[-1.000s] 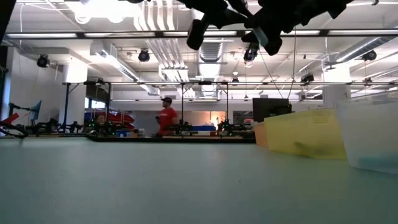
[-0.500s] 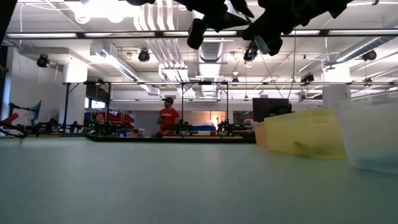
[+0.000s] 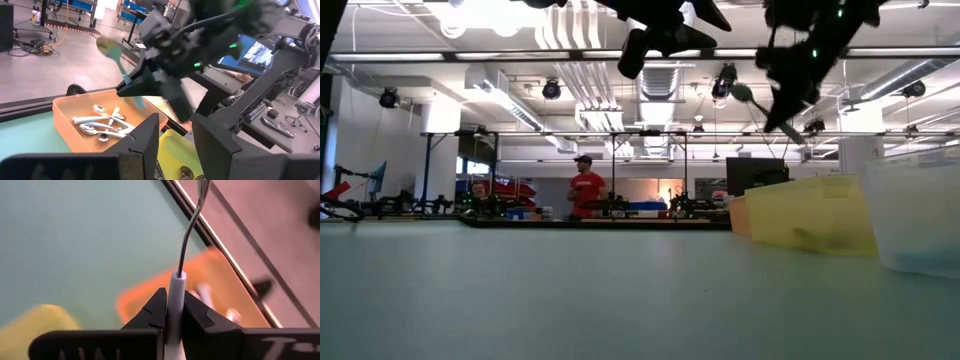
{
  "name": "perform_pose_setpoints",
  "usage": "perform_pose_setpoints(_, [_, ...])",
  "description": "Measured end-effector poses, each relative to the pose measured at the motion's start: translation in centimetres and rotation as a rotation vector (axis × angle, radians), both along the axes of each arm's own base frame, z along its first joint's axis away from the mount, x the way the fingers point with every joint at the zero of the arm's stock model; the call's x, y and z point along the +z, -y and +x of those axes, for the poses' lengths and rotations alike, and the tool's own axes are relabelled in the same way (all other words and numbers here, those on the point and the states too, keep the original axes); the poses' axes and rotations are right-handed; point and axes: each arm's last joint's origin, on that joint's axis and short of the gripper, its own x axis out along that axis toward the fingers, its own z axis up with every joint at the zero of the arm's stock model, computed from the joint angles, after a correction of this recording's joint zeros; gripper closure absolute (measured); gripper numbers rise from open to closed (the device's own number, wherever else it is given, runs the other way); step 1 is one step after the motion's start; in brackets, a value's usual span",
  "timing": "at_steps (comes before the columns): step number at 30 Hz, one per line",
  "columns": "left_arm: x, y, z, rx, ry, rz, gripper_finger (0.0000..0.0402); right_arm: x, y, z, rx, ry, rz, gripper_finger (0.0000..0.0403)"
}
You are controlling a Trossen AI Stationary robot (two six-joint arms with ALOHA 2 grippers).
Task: Sort silverware by color (type)
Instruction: Put the blue spoon into the orange bin, then return to Home Position
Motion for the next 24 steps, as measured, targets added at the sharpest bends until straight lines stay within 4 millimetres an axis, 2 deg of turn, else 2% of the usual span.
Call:
perform_pose_setpoints(4, [0.0,0.0,0.0,-0.002,-0.008,0.008,0.0299,-1.9,2.6,-1.8,-0.113,-0.063,0.007,0.0384])
perform_pose_setpoints(8, [-0.2,0.0,0.0,-0.005,-0.03,0.024,0.0298,-3.0,4.1,-3.3,-0.2,-0.094,0.032,0.038])
perform_pose_setpoints(11, [-0.3,0.0,0.0,-0.012,-0.044,0.026,0.0298,-3.6,4.3,-4.0,-0.226,-0.13,0.063,0.0355])
perform_pose_setpoints(17, [-0.4,0.0,0.0,-0.018,-0.061,0.028,0.0298,-3.7,4.2,-4.1,-0.255,-0.127,0.089,0.0288])
perform_pose_setpoints(21, [-0.4,0.0,0.0,-0.018,-0.064,0.028,0.0298,-3.2,3.9,-4.4,-0.319,-0.094,0.133,0.025])
perform_pose_setpoints(24, [-0.3,0.1,-0.1,-0.021,-0.072,0.029,0.0298,-2.4,3.1,-4.8,-0.245,-0.04,0.19,0.0236])
